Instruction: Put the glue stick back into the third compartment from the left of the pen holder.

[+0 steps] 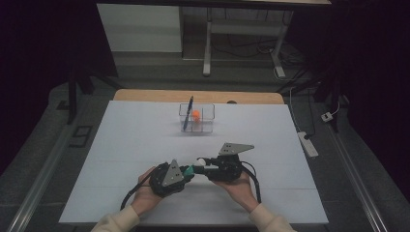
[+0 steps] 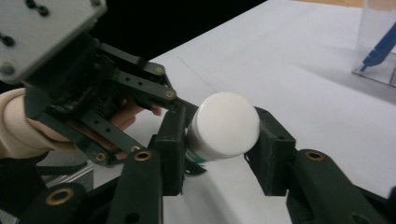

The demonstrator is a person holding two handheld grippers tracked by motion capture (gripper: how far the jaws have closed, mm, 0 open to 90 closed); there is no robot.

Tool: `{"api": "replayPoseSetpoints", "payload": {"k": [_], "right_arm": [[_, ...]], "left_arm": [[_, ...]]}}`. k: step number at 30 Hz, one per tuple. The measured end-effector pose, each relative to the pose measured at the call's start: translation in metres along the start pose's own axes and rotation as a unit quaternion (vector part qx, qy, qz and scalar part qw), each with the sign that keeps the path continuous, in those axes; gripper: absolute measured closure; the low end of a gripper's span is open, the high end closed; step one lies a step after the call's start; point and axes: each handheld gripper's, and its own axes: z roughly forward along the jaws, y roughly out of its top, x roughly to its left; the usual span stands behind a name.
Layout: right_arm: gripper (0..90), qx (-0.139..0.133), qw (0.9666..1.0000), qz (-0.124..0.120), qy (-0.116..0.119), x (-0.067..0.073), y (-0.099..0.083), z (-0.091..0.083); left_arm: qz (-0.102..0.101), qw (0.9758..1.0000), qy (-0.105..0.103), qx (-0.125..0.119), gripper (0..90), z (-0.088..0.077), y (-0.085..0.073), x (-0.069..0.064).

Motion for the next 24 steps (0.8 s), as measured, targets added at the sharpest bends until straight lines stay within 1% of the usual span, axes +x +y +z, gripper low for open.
{"api": "replayPoseSetpoints", "payload": {"k": [2,5,6,8,10,11,14,16,18,21,24], "right_arm": [[62.0,-0.001,0.9999,-0.009,0.005,0.000,0.000,0.000],[63.5,-0.010,0.9998,-0.010,0.017,-0.001,0.000,-0.001],[63.6,-0.010,0.9997,-0.011,0.018,-0.001,0.000,-0.001],[63.7,-0.011,0.9998,-0.017,0.005,0.000,0.000,-0.003],[63.7,-0.018,0.9998,-0.013,0.005,-0.002,0.000,-0.005],[63.7,-0.020,0.9997,-0.011,0.003,-0.003,0.000,-0.006],[63.7,-0.026,0.9995,-0.018,-0.011,-0.003,0.001,-0.010],[63.7,-0.028,0.9993,-0.020,-0.018,-0.005,0.002,-0.013],[63.7,-0.031,0.9991,-0.017,-0.021,-0.005,0.002,-0.015],[63.7,-0.035,0.9988,-0.020,-0.027,-0.006,0.003,-0.017],[63.7,-0.035,0.9987,-0.022,-0.030,-0.006,0.003,-0.019]], "left_arm": [[0.001,1.0000,0.000,0.000,64.9,0.001,0.000,0.000],[-0.004,1.0000,-0.002,-0.005,63.7,0.000,0.000,0.001],[-0.006,1.0000,-0.003,-0.006,63.0,0.000,0.000,0.001],[-0.012,0.9999,-0.002,-0.009,59.1,0.000,-0.001,0.002],[-0.016,0.9998,0.002,-0.009,52.0,-0.001,-0.001,0.003],[-0.019,0.9997,0.002,-0.011,50.1,-0.002,-0.001,0.004],[-0.029,0.9995,0.005,-0.016,44.7,-0.004,-0.002,0.005],[-0.034,0.9992,0.005,-0.017,43.3,-0.006,-0.003,0.006],[-0.037,0.9992,0.007,-0.015,42.1,-0.007,-0.004,0.007],[-0.042,0.9990,0.005,-0.014,41.6,-0.009,-0.005,0.008],[-0.042,0.9990,0.005,-0.013,41.2,-0.012,-0.007,0.008]]}}
